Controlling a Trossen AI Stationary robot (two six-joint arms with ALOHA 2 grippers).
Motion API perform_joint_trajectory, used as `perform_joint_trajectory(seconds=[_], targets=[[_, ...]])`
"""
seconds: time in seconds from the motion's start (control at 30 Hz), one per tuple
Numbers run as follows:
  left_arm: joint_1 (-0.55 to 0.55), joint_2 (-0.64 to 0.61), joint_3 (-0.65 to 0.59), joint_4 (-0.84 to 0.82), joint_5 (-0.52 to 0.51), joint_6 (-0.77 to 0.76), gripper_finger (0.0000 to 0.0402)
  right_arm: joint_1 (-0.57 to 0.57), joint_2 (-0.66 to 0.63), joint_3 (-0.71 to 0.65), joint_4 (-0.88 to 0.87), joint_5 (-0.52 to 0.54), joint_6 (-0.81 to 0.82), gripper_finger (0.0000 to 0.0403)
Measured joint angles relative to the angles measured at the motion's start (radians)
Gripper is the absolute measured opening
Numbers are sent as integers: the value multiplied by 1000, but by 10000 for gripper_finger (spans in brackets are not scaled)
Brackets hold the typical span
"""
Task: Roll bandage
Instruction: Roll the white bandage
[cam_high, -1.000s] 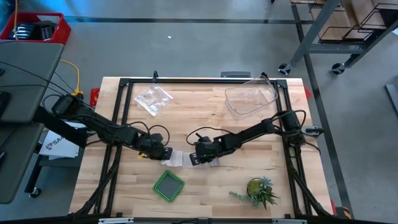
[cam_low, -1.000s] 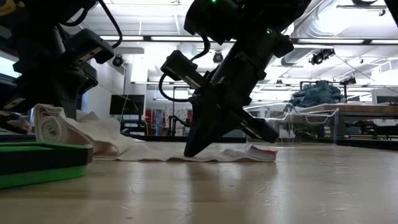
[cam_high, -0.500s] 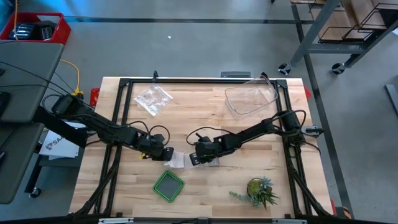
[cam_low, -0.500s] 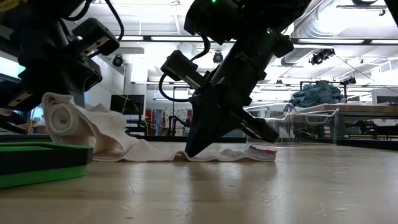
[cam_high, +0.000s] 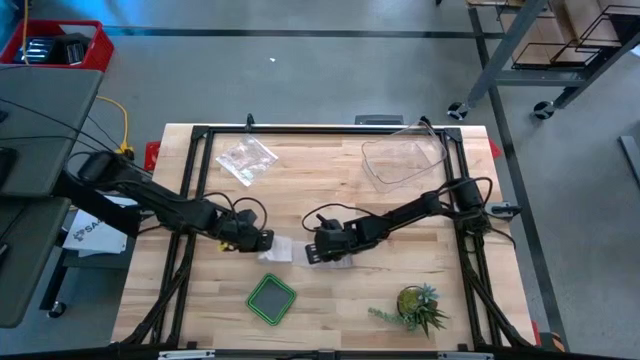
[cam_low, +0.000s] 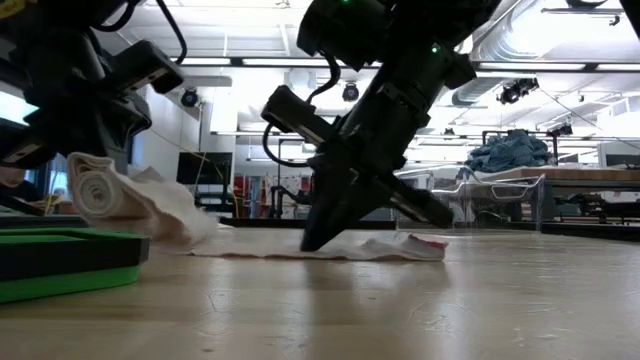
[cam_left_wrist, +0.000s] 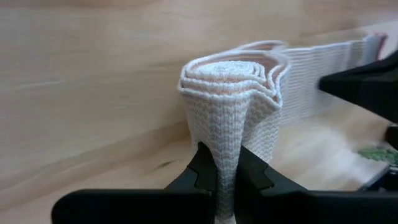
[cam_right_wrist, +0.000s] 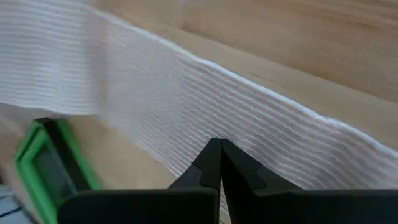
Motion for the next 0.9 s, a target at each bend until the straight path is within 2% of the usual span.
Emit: perform_joint_trajectory(seconds=[0.13,0.6,0.9], targets=[[0,-39,0,-55,-11,1,10,13,-4,1,-58,3,14,0],[2,-55,0,-65,-9,27,10,12,-1,-3,-29,-7,6,0],[3,15,96,-184,14,118,8,10,0,-3,-26,-9,6,0]])
